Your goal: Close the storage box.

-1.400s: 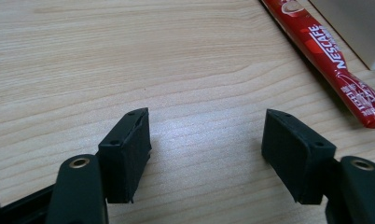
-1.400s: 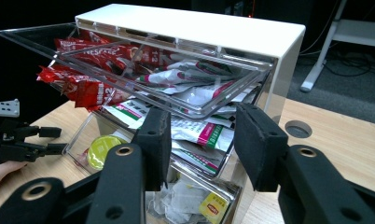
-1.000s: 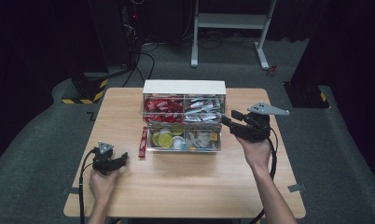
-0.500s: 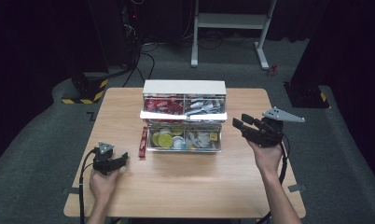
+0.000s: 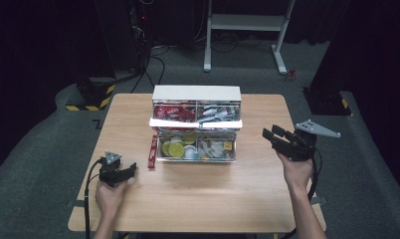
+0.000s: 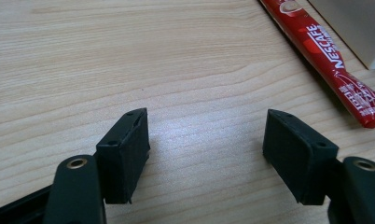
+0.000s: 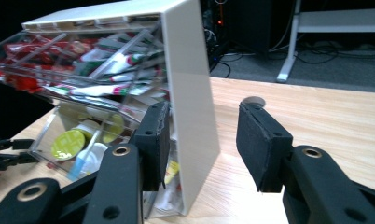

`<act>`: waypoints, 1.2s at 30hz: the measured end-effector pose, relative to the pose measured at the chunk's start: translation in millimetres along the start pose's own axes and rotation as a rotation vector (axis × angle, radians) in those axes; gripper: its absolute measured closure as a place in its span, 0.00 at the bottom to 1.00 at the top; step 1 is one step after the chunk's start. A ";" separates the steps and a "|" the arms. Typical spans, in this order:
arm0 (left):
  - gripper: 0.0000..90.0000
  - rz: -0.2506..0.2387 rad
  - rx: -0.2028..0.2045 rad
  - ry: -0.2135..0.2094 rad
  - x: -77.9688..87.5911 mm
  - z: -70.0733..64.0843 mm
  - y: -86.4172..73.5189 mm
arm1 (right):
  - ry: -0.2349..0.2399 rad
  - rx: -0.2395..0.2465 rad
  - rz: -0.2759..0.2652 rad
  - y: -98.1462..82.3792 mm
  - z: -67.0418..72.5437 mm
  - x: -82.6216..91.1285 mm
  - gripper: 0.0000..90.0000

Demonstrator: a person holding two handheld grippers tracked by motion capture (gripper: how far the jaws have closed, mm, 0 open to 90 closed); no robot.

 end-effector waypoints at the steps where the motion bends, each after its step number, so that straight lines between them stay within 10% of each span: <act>1: 0.36 0.000 0.000 0.000 0.0 0.0 0.0 | -0.003 -0.002 0.001 -1.3 -1.8 0.1 0.60; 19: 0.33 -0.001 -0.012 -0.014 -0.5 -2.2 0.1 | -0.062 -0.039 0.092 -56.5 -29.1 -33.7 0.60; 36: 0.24 0.011 -0.017 -0.021 -2.1 -3.3 -0.1 | -0.245 -0.044 0.292 -138.2 -63.4 -80.5 0.49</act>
Point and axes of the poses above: each handheld gripper's, and its own axes: x roughly backward along the jaws, y roughly out of its top, z roughly to its left, the point moved 10 cm from there along -x, roughly forward along the jaws
